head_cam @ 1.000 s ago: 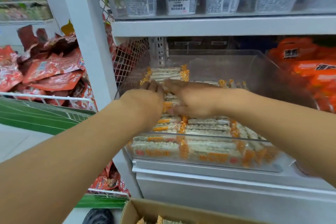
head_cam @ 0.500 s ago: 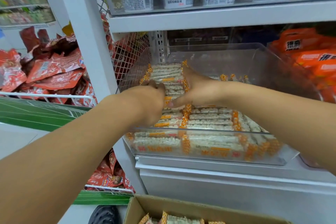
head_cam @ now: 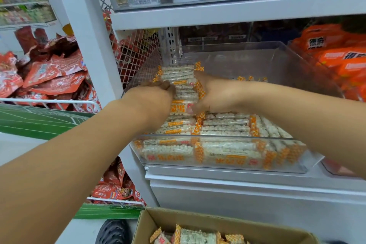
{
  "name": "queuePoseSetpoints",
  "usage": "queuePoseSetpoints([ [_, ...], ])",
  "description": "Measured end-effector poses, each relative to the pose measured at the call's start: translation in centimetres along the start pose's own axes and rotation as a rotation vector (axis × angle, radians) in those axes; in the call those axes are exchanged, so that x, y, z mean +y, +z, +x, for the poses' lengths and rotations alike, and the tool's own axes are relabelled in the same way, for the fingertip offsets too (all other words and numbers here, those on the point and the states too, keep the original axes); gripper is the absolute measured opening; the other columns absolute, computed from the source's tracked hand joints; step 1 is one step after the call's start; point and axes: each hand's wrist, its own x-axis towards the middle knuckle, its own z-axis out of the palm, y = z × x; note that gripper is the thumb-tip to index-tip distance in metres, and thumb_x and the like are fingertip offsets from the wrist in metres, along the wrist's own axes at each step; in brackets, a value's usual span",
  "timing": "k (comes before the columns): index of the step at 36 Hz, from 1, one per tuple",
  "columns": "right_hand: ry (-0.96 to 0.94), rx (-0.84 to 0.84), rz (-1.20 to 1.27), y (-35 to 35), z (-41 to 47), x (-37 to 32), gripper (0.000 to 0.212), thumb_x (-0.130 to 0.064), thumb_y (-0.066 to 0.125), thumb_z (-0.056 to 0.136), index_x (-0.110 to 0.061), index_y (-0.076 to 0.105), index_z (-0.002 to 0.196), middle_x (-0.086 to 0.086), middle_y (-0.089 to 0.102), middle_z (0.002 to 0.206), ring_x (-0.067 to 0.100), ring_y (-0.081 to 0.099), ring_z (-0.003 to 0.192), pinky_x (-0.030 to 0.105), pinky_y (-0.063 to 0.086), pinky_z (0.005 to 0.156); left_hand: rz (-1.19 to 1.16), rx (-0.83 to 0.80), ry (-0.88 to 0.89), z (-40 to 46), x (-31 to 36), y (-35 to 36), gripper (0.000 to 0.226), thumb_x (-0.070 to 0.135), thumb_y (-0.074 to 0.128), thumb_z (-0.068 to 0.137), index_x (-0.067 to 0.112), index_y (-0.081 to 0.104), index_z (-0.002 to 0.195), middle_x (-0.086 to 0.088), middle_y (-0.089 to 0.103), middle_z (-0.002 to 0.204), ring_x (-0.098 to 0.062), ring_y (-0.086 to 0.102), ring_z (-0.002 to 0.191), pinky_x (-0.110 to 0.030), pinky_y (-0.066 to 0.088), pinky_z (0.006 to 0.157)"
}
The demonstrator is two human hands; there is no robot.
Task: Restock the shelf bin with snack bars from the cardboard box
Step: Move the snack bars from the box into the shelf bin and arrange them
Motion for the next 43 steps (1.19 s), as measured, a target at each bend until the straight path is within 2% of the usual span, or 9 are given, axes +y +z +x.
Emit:
queuePoseSetpoints([
  [8,-0.058,0.042,-0.006,-1.7,-0.9,0.6,0.100,-0.039,0.078,0.084,-0.027,0.014,0.160,-0.005,0.020,0.165,0.016,0.026,0.149,0.020,0.024,0.107,-0.200,0.109,0.060,-0.3,-1.0,0.7,0.062,0.021,0.036,0.105,0.011,0.004,0.158,-0.009,0.008,0.166,-0.024,0.011,0.152,-0.041,0.021,0.121],
  [13,-0.136,0.097,-0.178,-0.9,-2.3,0.5,0.073,-0.044,0.059,0.097,-0.024,0.023,0.158,-0.005,0.024,0.164,0.013,0.026,0.148,0.016,0.021,0.106,-0.296,0.207,0.084,-0.7,-0.9,1.0,0.052,0.034,0.035,0.105,0.014,0.026,0.151,-0.010,0.034,0.155,-0.029,0.035,0.141,-0.047,0.038,0.109],
  [17,-0.196,0.168,-0.281,-0.3,-3.3,0.4,0.067,-0.042,0.052,0.101,-0.018,0.024,0.158,0.000,0.024,0.164,0.015,0.024,0.149,0.019,0.018,0.113,-0.296,0.250,0.089,-1.2,-0.8,1.3,0.049,0.034,0.036,0.104,0.013,0.033,0.148,-0.011,0.036,0.154,-0.030,0.036,0.141,-0.047,0.038,0.109],
  [23,-0.266,0.244,-0.314,-0.7,-5.8,0.3,0.058,-0.038,0.051,0.101,-0.017,0.036,0.154,0.000,0.038,0.158,0.015,0.035,0.145,0.024,0.029,0.111,-0.464,0.299,0.092,-2.1,-0.4,0.5,0.039,0.033,0.041,0.104,0.008,0.049,0.133,-0.014,0.057,0.125,-0.032,0.053,0.116,-0.042,0.046,0.094],
  [27,-0.425,0.374,-0.395,-0.7,-9.1,-0.3,0.045,-0.036,0.055,0.100,-0.022,0.052,0.142,-0.002,0.055,0.142,0.014,0.050,0.129,0.032,0.042,0.107,-0.505,0.320,0.170,-4.0,-0.5,0.6,0.050,0.034,0.042,0.104,0.012,0.038,0.148,-0.012,0.051,0.143,-0.027,0.047,0.130,-0.036,0.039,0.105],
  [32,-0.609,0.425,-0.505,1.5,-13.8,0.1,0.026,-0.038,0.054,0.097,-0.022,0.069,0.109,-0.007,0.069,0.098,0.014,0.064,0.083,0.032,0.054,0.071,-0.497,0.393,0.224,-6.8,-1.1,1.9,0.050,0.031,0.047,0.102,0.018,0.038,0.150,-0.004,0.046,0.149,-0.022,0.044,0.135,-0.033,0.035,0.108],
  [36,-0.525,0.509,-0.340,1.3,-13.4,-0.4,0.016,-0.036,0.068,0.092,-0.021,0.075,0.088,-0.014,0.066,0.078,0.005,0.060,0.068,0.026,0.050,0.066,-0.463,0.466,0.146,-7.1,-1.5,2.3,0.040,0.025,0.056,0.098,0.018,0.053,0.138,-0.003,0.059,0.130,-0.023,0.055,0.118,-0.035,0.044,0.098],
  [38,-0.440,0.526,-0.256,0.0,-12.1,-1.2,0.016,-0.036,0.071,0.090,-0.023,0.076,0.083,-0.016,0.067,0.074,0.001,0.062,0.066,0.015,0.046,0.064,-0.486,0.461,0.109,-6.9,-1.2,1.5,0.030,0.027,0.058,0.098,0.017,0.062,0.126,-0.001,0.067,0.113,-0.022,0.061,0.104,-0.033,0.048,0.089],
  [43,-0.332,0.294,-0.213,-1.3,-7.9,-2.0,0.015,-0.035,0.082,0.081,-0.023,0.080,0.089,-0.014,0.073,0.080,-0.010,0.061,0.069,0.002,0.040,0.061,-0.532,0.321,0.083,-6.2,-0.4,0.0,0.027,0.031,0.061,0.097,0.016,0.066,0.118,0.000,0.066,0.108,-0.017,0.058,0.092,-0.028,0.043,0.080],
])
